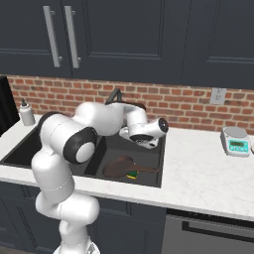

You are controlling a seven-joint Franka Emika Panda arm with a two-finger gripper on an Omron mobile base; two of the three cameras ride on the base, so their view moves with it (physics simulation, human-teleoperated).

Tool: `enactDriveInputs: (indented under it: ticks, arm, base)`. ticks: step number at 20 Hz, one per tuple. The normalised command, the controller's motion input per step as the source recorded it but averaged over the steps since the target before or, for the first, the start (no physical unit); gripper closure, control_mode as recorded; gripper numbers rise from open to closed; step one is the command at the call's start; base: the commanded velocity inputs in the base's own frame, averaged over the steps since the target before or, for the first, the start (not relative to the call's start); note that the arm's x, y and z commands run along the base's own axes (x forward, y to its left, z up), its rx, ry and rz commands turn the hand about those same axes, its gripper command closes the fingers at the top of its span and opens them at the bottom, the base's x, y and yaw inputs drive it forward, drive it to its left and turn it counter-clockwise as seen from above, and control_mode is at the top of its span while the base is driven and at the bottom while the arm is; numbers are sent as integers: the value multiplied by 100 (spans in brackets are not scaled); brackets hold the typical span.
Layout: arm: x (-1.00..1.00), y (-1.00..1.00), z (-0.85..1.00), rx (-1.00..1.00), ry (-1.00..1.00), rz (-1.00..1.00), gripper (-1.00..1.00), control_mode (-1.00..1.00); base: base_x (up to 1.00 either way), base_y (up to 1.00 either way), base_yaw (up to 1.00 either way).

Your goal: Pick the pan and sponge and place them into the sink. Then turn on the water.

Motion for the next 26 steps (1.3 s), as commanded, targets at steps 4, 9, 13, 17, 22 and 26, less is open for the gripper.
enactDriveInputs:
  ticks: [4,9,13,17,22,26]
  arm:
    - [10,0,1,7,0,0,-100,-100]
    - [21,4,0,0,0,0,-100,-100]
    - [31,1,0,3,0,0,-100,-100]
    - [35,0,0,11,-1,0,-100,-100]
    - [26,8,0,10,-6,0,-100,-100]
    - [28,14,0,7,-2,0,-100,-100]
  base:
    - [0,0,0]
    - [0,0,0]
    - [0,0,0]
    - [0,0,0]
    - [0,0,0]
    - [0,0,0]
